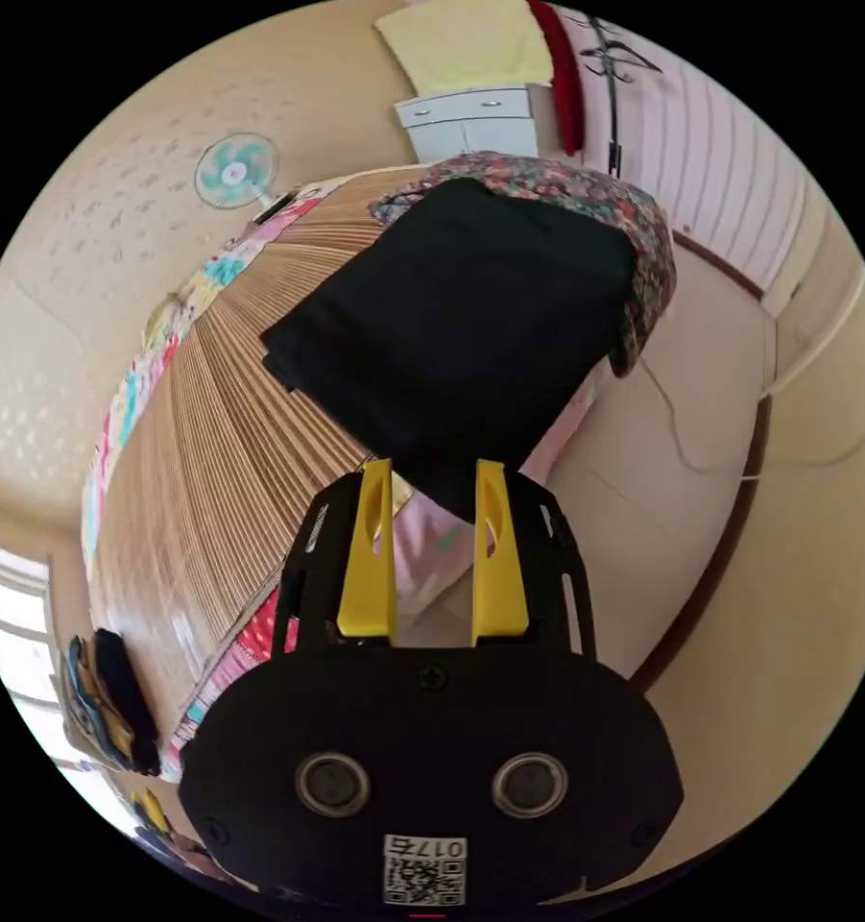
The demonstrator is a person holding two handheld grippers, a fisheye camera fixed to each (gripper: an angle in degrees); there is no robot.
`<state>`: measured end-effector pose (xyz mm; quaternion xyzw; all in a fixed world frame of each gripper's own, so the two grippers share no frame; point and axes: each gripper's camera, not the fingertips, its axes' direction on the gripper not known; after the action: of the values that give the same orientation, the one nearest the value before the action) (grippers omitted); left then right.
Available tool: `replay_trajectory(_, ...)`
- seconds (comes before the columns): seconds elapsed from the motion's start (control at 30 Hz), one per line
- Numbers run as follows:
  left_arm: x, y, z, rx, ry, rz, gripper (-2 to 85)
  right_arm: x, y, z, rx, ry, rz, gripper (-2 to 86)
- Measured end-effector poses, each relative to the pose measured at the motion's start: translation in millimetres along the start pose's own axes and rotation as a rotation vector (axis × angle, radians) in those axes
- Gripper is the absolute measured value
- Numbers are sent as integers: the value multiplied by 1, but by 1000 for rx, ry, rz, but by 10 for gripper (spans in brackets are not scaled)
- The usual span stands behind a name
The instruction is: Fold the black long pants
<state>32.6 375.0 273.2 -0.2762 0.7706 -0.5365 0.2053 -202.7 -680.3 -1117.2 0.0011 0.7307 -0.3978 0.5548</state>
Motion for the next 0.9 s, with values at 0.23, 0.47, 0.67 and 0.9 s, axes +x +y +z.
replay_trajectory(0.23,-12,4,-44,83,-51,-24,133,92,31,8,105,-363,387,175)
replay_trajectory(0.47,-29,6,-55,42,-76,-24,131,73,13,30,-12,-509,360,73)
replay_trajectory(0.67,-40,5,-80,129,-52,-15,127,-94,-44,-96,208,-200,-227,12)
replay_trajectory(0.9,-43,-2,-65,94,50,32,127,-350,-32,-222,257,-281,-1091,4)
